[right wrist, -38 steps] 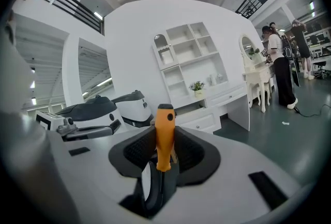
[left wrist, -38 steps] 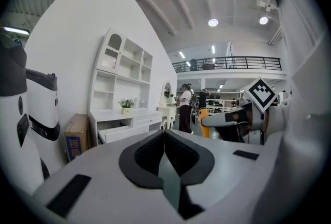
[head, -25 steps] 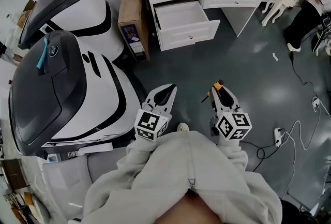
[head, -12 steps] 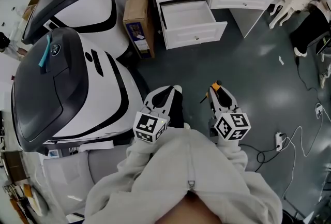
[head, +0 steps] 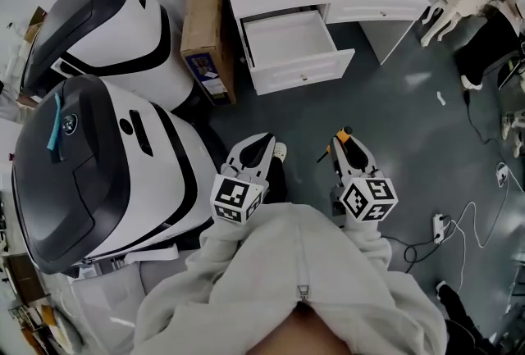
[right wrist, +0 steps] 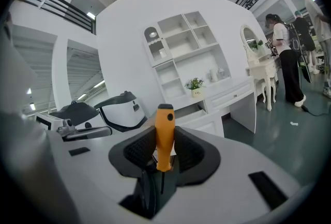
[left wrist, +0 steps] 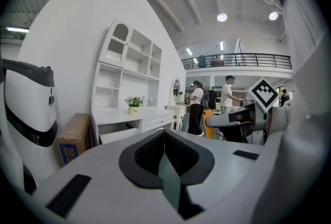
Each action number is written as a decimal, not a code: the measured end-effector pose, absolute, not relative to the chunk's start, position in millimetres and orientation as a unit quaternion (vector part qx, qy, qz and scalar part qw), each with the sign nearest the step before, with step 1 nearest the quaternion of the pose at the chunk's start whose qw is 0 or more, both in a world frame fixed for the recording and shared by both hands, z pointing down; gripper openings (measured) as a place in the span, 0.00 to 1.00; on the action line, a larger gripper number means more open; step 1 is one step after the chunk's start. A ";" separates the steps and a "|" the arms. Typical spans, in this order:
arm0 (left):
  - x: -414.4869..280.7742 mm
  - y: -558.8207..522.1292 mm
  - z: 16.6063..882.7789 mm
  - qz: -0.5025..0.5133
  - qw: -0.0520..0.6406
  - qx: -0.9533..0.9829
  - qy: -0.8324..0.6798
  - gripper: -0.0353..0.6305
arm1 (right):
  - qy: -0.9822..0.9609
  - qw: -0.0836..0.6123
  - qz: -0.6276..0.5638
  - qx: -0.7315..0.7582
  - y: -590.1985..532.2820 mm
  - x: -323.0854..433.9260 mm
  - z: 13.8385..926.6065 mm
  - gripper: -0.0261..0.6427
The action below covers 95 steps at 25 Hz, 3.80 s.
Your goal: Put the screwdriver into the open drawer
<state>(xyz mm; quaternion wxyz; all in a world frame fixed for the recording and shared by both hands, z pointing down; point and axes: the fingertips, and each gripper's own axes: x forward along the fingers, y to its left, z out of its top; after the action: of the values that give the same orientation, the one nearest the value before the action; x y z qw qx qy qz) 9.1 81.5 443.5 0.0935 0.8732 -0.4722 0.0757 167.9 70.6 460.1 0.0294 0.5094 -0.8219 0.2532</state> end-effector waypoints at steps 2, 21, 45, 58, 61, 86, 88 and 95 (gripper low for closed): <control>9.8 57.7 438.7 0.074 0.092 0.876 -0.469 0.08 | -0.818 0.025 0.257 0.514 47.6 169.9 456.1 0.22; -17.6 -118.1 428.8 0.086 0.093 0.889 -0.441 0.08 | -0.803 0.009 0.276 0.528 -122.0 139.9 450.3 0.22; -32.8 -212.0 449.9 0.077 0.124 0.908 -0.392 0.08 | -0.769 -0.011 0.316 0.556 -205.7 118.4 455.9 0.22; -53.0 -252.4 477.2 0.080 0.167 0.878 -0.442 0.08 | -0.755 0.048 0.358 0.547 -281.1 128.8 483.2 0.22; -58.0 -265.6 481.9 0.082 0.174 0.867 -0.460 0.08 | -0.765 0.087 0.347 0.535 -303.9 131.9 493.1 0.22; -62.9 -318.3 543.1 0.140 0.254 0.801 -0.523 0.08 | -0.740 0.237 0.477 0.411 -423.1 78.1 682.1 0.22; -64.7 -318.7 546.7 0.145 0.260 0.795 -0.529 0.08 | -0.722 0.233 0.500 0.418 -427.2 78.0 697.5 0.22; -71.6 -313.0 554.8 0.160 0.276 0.775 -0.546 0.08 | -0.652 0.173 0.591 0.442 -445.5 78.3 738.8 0.22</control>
<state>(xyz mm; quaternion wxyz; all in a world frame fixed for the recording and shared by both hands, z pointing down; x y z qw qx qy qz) -71.6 -313.0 554.8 0.2761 0.7750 -0.5455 0.1597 78.3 -445.5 738.8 0.1733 0.4418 -0.6521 0.5912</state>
